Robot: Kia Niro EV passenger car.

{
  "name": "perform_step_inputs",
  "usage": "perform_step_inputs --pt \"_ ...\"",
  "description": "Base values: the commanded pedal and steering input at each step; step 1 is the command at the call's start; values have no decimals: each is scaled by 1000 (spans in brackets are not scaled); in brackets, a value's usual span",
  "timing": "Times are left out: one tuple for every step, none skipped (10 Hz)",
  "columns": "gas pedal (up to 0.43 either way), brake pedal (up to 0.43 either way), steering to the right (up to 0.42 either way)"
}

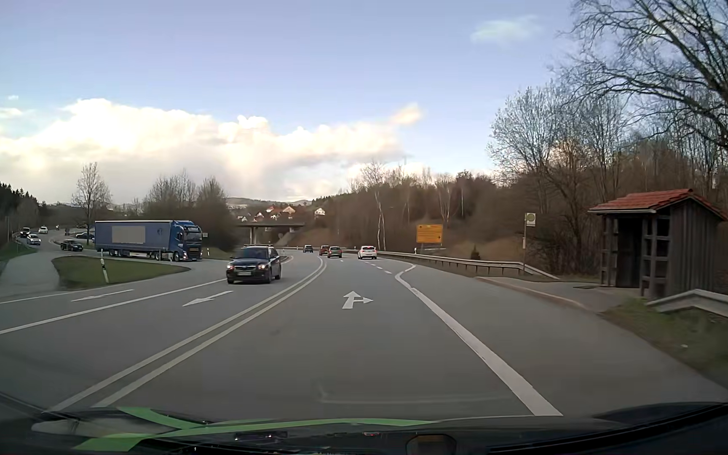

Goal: Follow the waypoints while adhering to traffic rules and regulations

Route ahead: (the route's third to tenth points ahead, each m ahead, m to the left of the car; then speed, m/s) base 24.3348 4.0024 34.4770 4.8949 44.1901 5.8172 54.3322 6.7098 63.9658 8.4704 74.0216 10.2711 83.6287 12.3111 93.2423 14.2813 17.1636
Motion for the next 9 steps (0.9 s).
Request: perform_step_inputs --pt "0 195 -14" --pt "0 189 -13" --pt "0 195 -12" --pt "0 195 -12" --pt "0 189 -11" --pt "0 195 -11" --pt "0 189 -11" --pt "0 195 -11" --pt "0 195 -10"
